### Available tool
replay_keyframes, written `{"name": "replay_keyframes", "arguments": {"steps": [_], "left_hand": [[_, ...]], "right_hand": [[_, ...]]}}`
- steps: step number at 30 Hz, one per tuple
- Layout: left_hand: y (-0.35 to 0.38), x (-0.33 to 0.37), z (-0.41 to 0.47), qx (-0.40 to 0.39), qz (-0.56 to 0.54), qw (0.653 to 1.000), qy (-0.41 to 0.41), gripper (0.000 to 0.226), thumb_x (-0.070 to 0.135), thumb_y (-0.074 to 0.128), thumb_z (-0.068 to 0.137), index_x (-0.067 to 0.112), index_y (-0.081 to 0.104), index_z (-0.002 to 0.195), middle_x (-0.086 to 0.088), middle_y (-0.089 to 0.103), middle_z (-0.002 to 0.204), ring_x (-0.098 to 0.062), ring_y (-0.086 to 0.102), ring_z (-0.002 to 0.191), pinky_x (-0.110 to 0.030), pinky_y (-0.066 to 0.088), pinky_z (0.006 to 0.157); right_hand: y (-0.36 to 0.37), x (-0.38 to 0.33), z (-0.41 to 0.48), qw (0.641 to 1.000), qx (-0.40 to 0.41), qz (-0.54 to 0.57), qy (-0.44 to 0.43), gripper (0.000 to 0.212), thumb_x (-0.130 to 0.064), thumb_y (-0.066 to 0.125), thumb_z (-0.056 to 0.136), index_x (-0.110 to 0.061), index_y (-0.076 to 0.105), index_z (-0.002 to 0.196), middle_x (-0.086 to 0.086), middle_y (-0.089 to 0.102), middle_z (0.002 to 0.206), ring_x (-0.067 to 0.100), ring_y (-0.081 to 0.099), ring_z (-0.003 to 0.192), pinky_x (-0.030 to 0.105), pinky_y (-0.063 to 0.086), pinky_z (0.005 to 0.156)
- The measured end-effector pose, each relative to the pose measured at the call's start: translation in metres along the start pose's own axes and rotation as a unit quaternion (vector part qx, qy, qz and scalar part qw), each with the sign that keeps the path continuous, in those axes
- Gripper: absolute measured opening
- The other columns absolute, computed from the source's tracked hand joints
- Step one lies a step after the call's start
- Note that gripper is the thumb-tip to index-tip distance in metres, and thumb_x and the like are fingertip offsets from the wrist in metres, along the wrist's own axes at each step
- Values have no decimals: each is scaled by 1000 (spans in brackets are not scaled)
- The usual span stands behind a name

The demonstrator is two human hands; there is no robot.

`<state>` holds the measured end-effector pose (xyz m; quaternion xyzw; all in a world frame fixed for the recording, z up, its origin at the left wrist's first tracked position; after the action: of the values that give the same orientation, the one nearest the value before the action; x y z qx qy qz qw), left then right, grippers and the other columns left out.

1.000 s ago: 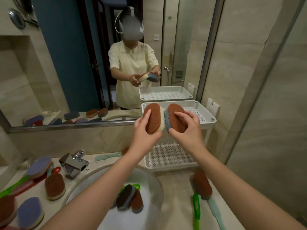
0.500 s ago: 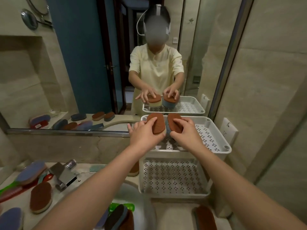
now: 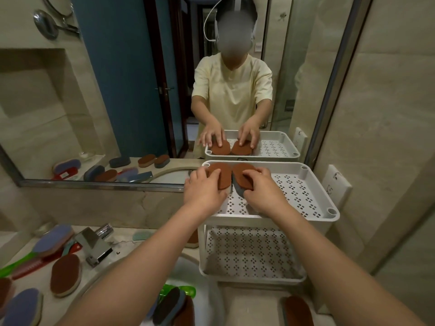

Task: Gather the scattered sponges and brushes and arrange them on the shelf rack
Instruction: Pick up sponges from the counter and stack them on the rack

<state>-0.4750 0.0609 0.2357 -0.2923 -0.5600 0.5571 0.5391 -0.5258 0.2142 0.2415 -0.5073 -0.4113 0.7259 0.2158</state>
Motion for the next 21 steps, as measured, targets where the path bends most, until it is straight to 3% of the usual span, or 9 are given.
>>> {"name": "replay_keyframes", "arguments": {"steps": [4,8,11,14,17,21], "left_hand": [[1,1,0,-20,-21,999,-17,73,48,56,90,28,21,150,0,25,151,-26,41,126,-42,46,93],[0,-1,-1,-17,-43,999,-14,71,47,57,89,29,24,150,2,26,153,-25,38,131,-43,44,99],[-2,-1,-2,-5,-80,997,-17,75,49,61,82,29,29,148,3,29,152,-23,34,135,-42,42,102],[-5,-1,-4,24,-142,989,-16,75,49,65,77,30,37,144,5,32,149,-20,36,133,-40,43,101],[-11,-3,-9,73,-246,967,-13,58,45,64,80,33,48,135,8,39,141,-15,46,125,-34,46,94],[-20,-12,-21,105,-364,925,-30,38,36,59,87,36,54,125,12,45,135,-5,47,116,-25,37,87]], "right_hand": [[-2,-3,-4,997,45,-59,6,51,-11,54,82,-20,47,132,3,36,129,25,52,108,41,52,86],[-3,-5,-7,995,67,-69,-15,45,-25,62,78,-22,52,122,0,40,122,22,55,99,35,52,74],[-2,-3,-6,994,74,-76,-9,45,-25,62,77,-23,52,121,0,41,120,22,54,98,34,50,70],[-1,-1,-4,993,77,-92,-8,45,-29,62,77,-25,52,120,1,42,119,23,51,103,37,51,75],[-1,-1,-5,989,84,-123,-20,45,-30,63,77,-25,54,121,2,44,119,25,46,110,37,49,80],[-8,-11,-12,983,125,-115,-73,47,-34,64,74,-27,58,120,-1,49,117,22,45,113,40,47,90]]}}
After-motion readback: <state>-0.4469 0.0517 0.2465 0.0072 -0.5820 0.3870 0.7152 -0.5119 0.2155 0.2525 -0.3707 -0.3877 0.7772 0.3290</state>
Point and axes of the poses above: each hand's wrist, its own z-axis towards the middle knuckle, its own y-axis out of the palm, x = y × z, the point moved 3 cm from there along z, towards the middle knuckle
